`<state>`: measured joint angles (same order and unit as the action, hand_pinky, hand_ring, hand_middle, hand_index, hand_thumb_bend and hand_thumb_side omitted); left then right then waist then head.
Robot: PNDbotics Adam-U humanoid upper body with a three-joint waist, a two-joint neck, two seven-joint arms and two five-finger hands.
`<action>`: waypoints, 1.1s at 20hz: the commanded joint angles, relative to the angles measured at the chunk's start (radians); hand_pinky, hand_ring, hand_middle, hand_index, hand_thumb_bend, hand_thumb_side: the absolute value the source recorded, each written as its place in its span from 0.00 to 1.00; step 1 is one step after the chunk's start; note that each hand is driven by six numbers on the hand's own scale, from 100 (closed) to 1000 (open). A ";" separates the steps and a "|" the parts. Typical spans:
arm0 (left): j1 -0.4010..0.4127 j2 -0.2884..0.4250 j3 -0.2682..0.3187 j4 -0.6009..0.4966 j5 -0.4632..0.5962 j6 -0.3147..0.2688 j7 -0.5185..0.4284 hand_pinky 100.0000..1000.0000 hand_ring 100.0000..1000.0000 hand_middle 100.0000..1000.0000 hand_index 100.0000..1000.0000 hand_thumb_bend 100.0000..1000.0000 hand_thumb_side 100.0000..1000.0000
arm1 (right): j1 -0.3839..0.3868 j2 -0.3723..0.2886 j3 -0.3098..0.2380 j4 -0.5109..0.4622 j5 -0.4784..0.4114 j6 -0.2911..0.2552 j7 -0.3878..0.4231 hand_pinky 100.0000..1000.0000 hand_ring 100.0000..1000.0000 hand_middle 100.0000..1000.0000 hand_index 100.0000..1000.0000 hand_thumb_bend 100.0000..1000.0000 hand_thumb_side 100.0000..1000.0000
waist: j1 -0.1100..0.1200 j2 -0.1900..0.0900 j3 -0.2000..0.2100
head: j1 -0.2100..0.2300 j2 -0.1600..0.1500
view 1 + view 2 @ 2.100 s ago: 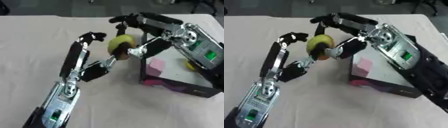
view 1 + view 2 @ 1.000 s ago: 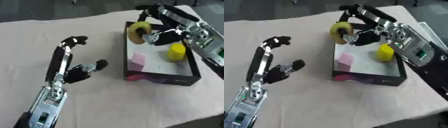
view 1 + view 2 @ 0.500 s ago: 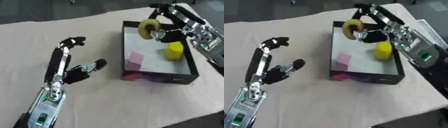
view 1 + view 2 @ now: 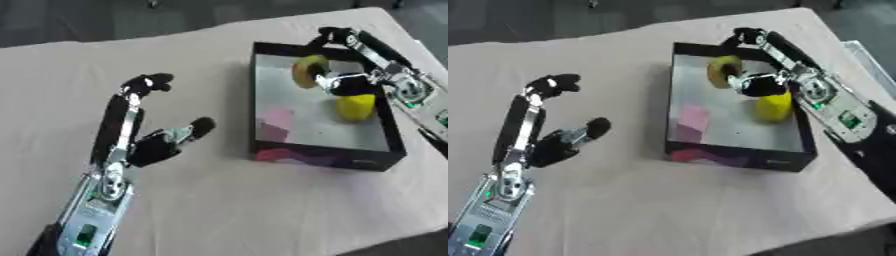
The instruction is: Pick up the objects with one hand, pass them to the other hand, and then place them into the box on the other side of the table.
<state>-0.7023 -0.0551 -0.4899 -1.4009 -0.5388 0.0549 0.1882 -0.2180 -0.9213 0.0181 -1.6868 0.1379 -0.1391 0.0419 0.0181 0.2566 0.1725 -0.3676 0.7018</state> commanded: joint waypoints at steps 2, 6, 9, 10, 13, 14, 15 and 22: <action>-0.008 -0.001 0.012 -0.009 0.009 0.006 0.013 0.81 0.74 0.58 0.77 0.85 0.81 | -0.003 -0.010 -0.037 0.009 0.021 -0.028 -0.015 1.00 1.00 0.93 0.99 0.00 0.35 | 0.003 -0.036 -0.002 | 0.031 0.001; -0.005 0.005 0.018 -0.007 0.010 0.010 0.024 0.81 0.73 0.58 0.77 0.84 0.79 | 0.020 -0.009 -0.065 -0.024 -0.143 -0.019 -0.056 1.00 1.00 0.96 1.00 0.00 0.66 | -0.001 -0.041 -0.005 | 0.065 0.003; -0.003 0.020 0.029 -0.009 0.012 0.018 0.028 0.81 0.73 0.59 0.77 0.74 0.76 | 0.059 -0.020 -0.101 -0.103 -0.326 -0.003 -0.058 1.00 1.00 0.98 1.00 0.00 0.65 | -0.001 -0.046 -0.007 | 0.086 0.008; -0.003 0.028 0.037 -0.013 0.015 0.022 0.031 0.80 0.73 0.59 0.77 0.71 0.74 | 0.074 -0.022 -0.116 -0.135 -0.386 0.002 -0.057 1.00 1.00 0.98 1.00 0.00 0.64 | -0.001 -0.049 -0.008 | 0.094 0.009; -0.009 0.074 0.073 -0.039 0.038 0.053 0.048 0.80 0.73 0.60 0.77 0.55 0.69 | 0.134 -0.034 -0.176 -0.248 -0.572 0.008 -0.059 1.00 1.00 0.98 1.00 0.00 0.58 | 0.002 -0.061 -0.013 | 0.138 0.021; -0.012 0.094 0.088 -0.053 0.050 0.064 0.053 0.79 0.73 0.64 0.78 0.48 0.63 | 0.156 -0.036 -0.196 -0.280 -0.622 0.008 -0.058 1.00 1.00 0.98 1.00 0.00 0.57 | 0.003 -0.065 -0.014 | 0.154 0.025; -0.015 0.117 0.105 -0.069 0.068 0.076 0.057 0.79 0.73 0.65 0.78 0.45 0.64 | 0.178 -0.036 -0.216 -0.297 -0.670 0.000 -0.050 1.00 1.00 0.98 1.00 0.00 0.57 | 0.004 -0.069 -0.014 | 0.169 0.026; -0.004 0.267 0.232 -0.182 0.249 0.142 0.111 0.79 0.74 0.68 0.78 0.35 0.62 | 0.311 0.014 -0.315 -0.313 -0.861 -0.101 0.048 1.00 1.00 1.00 1.00 0.00 0.54 | 0.004 -0.079 -0.015 | 0.242 0.033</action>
